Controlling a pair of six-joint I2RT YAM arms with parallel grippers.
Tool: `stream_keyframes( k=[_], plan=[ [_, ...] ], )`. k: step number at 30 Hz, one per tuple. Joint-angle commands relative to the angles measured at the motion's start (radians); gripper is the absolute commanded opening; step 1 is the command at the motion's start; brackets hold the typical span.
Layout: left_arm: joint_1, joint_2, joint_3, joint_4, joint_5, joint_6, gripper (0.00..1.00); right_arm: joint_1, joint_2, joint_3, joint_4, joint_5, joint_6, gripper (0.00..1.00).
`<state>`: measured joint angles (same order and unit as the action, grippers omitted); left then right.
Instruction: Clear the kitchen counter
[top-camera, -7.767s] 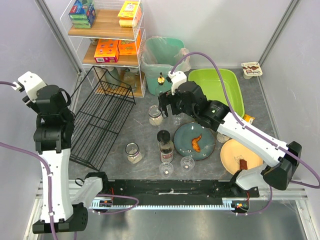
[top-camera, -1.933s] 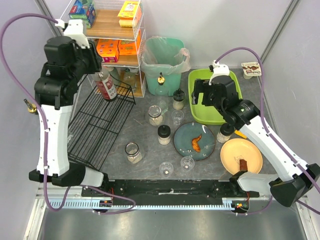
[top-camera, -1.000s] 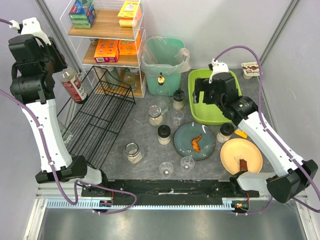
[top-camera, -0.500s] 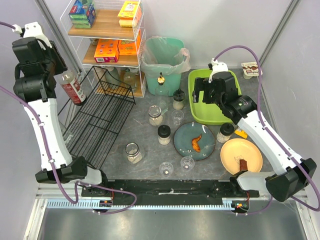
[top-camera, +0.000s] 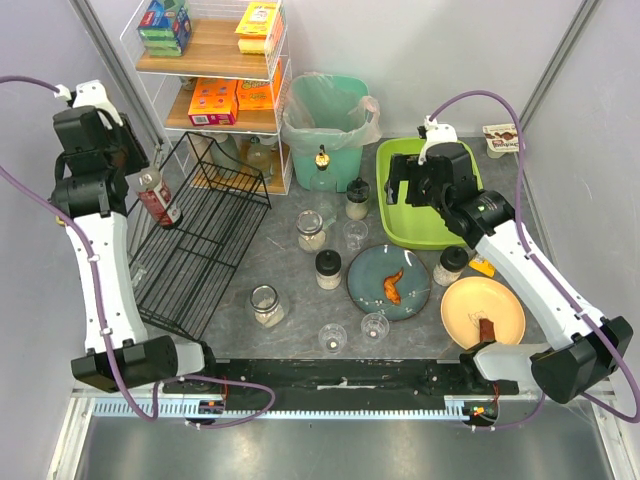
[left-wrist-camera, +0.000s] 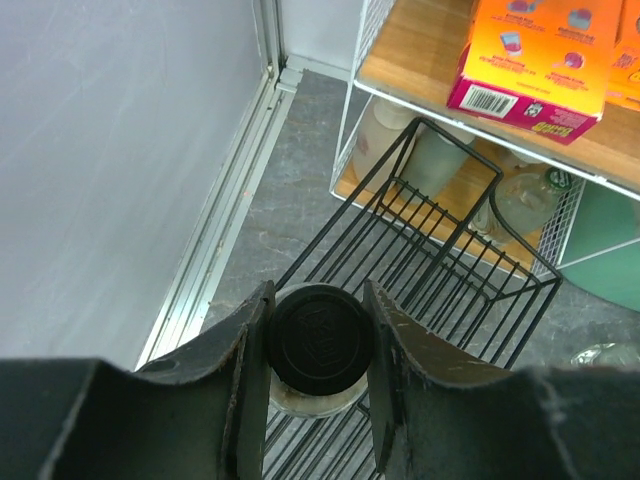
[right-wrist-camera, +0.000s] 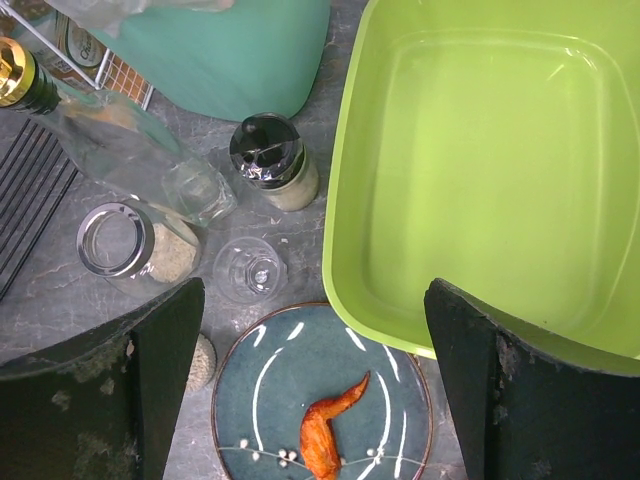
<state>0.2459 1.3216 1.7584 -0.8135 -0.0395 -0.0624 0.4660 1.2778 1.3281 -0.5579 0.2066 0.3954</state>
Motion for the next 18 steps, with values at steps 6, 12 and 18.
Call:
stream_keyframes(
  k=[6,12,18],
  plan=[
    [0.004,-0.145,-0.201,0.296,0.078,0.001,0.02,-0.017,0.002,-0.02,0.05,-0.052,0.025,0.98],
    [0.003,-0.17,-0.25,0.297,0.058,0.012,0.02,-0.027,0.002,-0.033,0.056,-0.078,0.037,0.98],
    [0.006,-0.18,-0.229,0.271,0.044,0.022,0.16,-0.035,0.0,-0.047,0.062,-0.087,0.045,0.98]
  ],
)
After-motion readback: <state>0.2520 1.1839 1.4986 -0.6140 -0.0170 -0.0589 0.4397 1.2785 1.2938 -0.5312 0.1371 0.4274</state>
